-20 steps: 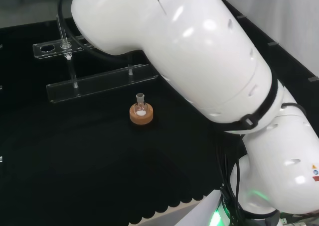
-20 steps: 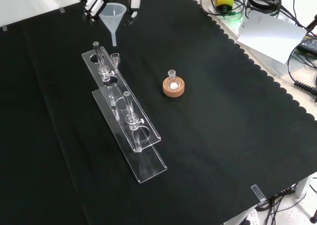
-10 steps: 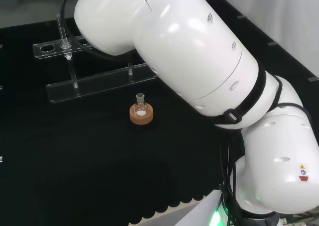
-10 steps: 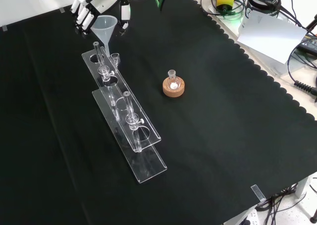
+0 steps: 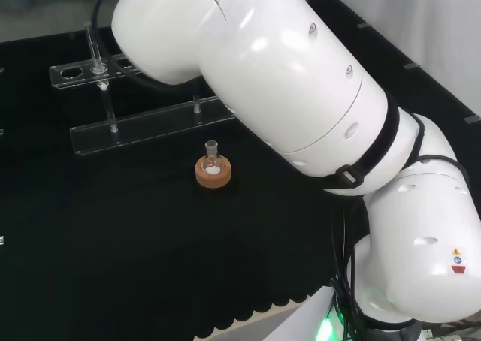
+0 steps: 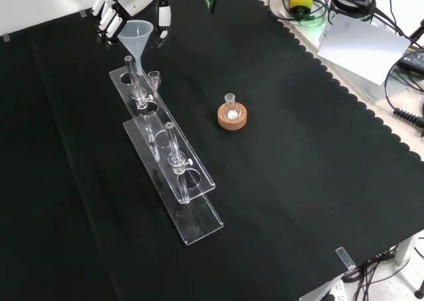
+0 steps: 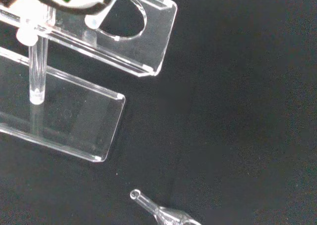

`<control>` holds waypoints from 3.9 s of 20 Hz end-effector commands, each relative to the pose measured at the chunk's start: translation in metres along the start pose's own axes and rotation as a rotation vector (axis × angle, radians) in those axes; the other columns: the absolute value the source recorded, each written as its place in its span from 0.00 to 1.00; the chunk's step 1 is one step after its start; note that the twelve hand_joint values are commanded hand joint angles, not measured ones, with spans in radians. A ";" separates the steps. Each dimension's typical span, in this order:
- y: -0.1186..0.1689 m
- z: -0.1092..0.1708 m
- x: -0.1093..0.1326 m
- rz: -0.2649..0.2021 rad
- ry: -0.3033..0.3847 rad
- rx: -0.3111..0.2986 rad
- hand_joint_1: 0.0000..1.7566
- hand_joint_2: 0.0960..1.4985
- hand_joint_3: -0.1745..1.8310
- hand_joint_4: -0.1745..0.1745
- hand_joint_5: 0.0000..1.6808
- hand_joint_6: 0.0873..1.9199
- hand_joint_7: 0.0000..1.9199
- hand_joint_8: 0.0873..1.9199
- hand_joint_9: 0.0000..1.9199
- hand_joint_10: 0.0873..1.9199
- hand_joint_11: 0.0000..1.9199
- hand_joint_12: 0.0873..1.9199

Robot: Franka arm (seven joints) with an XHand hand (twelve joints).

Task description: Put the funnel back on the funnel stand.

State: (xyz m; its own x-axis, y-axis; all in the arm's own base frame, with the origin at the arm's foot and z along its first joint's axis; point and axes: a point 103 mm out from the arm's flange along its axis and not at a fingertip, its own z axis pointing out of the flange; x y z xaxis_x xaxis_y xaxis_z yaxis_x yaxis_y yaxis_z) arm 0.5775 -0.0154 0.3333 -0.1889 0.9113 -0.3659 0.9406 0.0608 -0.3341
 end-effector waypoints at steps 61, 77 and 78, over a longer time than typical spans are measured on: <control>-0.046 0.000 0.012 0.019 0.071 -0.005 0.42 0.43 0.35 0.38 0.00 0.00 0.01 0.00 0.00 0.29 0.00 0.68; -0.163 0.009 0.013 0.138 0.120 -0.071 0.41 0.44 0.36 0.34 0.06 0.00 0.00 0.24 0.09 0.35 0.00 0.79; -0.168 0.011 0.013 0.143 0.123 -0.071 0.41 0.44 0.36 0.34 0.07 0.00 0.00 0.26 0.09 0.35 0.00 0.79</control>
State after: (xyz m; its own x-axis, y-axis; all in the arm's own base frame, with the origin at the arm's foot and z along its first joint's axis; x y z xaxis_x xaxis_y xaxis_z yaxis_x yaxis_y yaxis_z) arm 0.4605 -0.0037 0.3727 -0.0860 0.9457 -0.3135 0.9649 0.0006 -0.2627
